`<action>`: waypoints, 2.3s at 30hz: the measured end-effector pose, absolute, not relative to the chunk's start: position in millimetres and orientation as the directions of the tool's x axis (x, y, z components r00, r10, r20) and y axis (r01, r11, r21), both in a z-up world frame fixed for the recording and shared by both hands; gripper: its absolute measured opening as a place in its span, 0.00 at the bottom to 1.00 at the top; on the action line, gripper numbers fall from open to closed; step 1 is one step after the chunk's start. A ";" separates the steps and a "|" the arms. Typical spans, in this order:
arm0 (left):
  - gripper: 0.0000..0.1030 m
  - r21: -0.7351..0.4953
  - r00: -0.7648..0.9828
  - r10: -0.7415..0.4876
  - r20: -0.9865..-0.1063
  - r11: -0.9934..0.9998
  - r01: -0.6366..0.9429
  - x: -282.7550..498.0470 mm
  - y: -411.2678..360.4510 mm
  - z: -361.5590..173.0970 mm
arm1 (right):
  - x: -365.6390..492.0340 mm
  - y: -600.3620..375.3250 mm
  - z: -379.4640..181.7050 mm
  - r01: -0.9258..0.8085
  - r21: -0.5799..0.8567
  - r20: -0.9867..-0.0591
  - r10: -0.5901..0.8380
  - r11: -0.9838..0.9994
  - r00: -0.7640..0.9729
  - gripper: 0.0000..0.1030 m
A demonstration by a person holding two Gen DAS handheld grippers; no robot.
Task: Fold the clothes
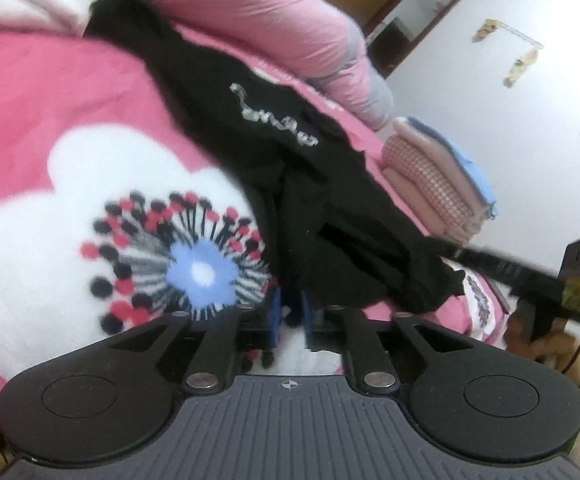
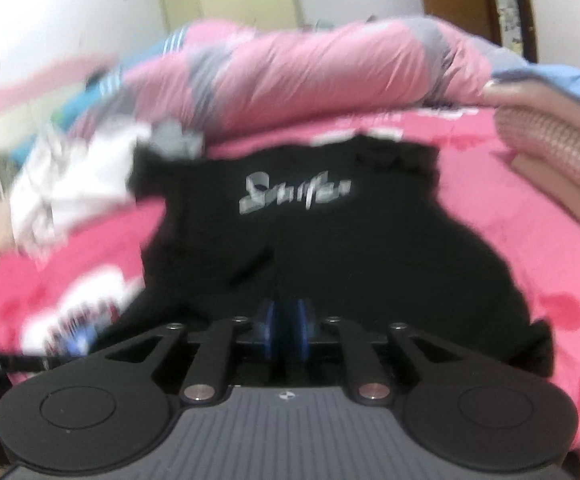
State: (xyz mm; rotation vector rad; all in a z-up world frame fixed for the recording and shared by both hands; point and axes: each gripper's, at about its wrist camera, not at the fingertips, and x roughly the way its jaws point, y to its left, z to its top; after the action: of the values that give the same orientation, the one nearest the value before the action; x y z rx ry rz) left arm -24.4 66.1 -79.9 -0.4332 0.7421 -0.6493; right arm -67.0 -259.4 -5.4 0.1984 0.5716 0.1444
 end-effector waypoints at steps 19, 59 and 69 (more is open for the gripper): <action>0.09 -0.348 0.619 -0.578 -0.532 0.816 0.462 -4.2 28.8 -83.7 | 57.5 -214.2 -47.2 -0.319 0.039 -0.660 0.264 0.947 0.704 0.33; 0.52 0.039 0.749 -0.507 -0.426 0.817 0.575 -5.9 -21.4 -71.4 | -22.2 -167.7 40.1 -0.514 0.305 -0.354 0.597 0.802 0.720 0.02; 0.44 0.172 0.804 -0.494 -0.330 0.806 0.566 -21.1 -26.1 -61.4 | -17.9 -189.3 34.1 -0.477 0.366 -0.339 0.591 0.799 0.732 0.02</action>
State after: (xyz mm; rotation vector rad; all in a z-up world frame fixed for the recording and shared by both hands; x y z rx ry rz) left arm -21.1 -26.1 -61.4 0.2700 0.2768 -0.5750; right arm -17.9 -189.3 34.1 0.2628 0.4599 0.5952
